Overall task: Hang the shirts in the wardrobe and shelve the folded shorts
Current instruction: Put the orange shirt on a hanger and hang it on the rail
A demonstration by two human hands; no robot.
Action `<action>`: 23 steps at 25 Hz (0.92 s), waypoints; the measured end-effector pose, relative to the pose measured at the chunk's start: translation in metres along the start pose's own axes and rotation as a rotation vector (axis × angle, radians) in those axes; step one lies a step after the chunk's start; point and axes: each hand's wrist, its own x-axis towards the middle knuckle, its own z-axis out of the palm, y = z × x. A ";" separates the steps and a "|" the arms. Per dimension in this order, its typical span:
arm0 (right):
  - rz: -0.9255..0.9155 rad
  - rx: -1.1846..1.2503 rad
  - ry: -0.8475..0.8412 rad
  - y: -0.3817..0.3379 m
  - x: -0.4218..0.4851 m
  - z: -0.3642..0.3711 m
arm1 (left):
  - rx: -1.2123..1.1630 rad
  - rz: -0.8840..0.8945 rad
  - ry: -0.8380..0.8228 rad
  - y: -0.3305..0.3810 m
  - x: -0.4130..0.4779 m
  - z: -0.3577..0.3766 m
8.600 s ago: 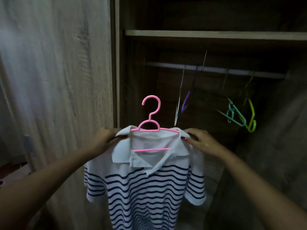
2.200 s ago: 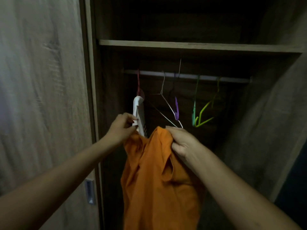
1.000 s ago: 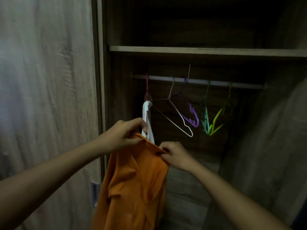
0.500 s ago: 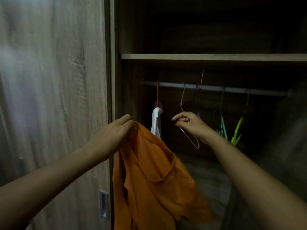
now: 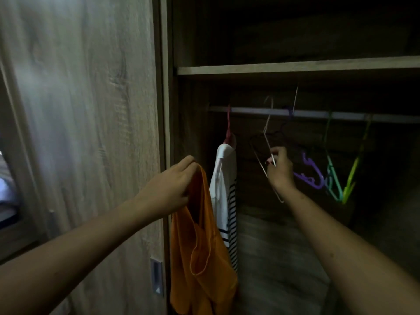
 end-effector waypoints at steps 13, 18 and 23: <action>-0.106 0.322 0.068 0.044 -0.107 -0.028 | -0.310 -0.032 -0.122 0.001 0.025 0.031; -0.069 0.791 -0.107 -0.035 -0.131 -0.069 | -0.530 -0.148 -0.290 0.020 0.036 0.035; -0.244 0.853 -0.185 -0.083 -0.137 -0.075 | -0.747 -0.172 -0.466 0.041 0.038 0.036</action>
